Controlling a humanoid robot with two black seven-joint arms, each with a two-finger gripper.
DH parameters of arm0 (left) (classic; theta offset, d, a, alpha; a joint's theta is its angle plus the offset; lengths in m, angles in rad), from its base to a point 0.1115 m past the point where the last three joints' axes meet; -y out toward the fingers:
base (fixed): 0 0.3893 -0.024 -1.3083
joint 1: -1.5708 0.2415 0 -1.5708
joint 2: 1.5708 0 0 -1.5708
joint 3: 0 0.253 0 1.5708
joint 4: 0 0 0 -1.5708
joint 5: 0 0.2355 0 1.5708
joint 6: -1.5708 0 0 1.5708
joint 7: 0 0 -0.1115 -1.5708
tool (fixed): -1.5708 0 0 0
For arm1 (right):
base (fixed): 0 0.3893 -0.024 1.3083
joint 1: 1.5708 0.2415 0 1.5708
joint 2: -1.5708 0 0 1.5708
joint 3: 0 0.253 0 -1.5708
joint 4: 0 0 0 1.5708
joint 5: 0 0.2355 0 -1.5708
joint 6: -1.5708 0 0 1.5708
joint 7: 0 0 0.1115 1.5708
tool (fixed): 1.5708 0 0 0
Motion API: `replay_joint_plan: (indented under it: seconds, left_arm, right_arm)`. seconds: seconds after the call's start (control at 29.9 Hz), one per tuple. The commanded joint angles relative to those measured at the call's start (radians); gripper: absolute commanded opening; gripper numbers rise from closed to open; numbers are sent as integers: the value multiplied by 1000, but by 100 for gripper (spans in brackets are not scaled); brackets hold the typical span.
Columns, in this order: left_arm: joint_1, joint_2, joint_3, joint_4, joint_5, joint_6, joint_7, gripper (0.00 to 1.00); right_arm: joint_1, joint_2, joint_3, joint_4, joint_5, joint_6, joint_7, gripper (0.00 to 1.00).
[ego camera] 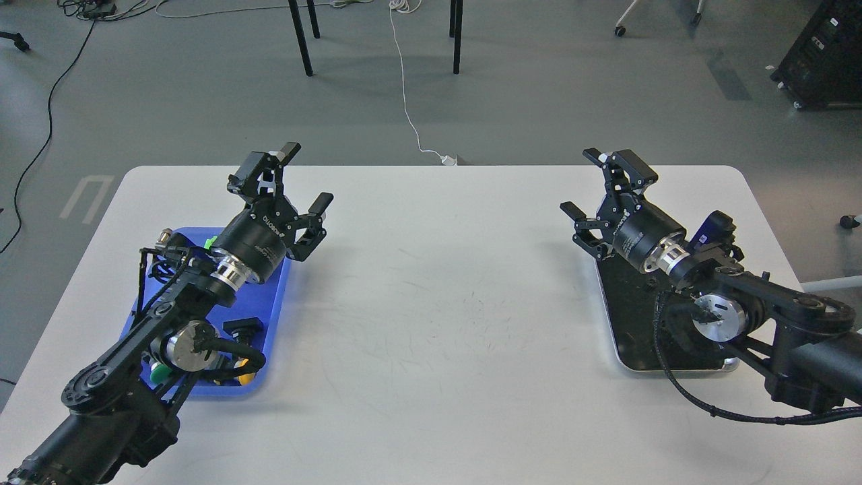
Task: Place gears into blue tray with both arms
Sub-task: 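Move the right gripper over the black metal tray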
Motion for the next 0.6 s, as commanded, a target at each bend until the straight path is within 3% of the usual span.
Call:
replay_joint_plan:
  seconds: [0.0,0.57]
  left_arm:
    - [-1,0,0,0,0,2,-3,98]
    - [-27,22,6,13,0,0,-20,98]
  right_arm:
    - [0,1,2,0,0,1,0,99]
    - [17,-19,-17,17,-3,8,0,99]
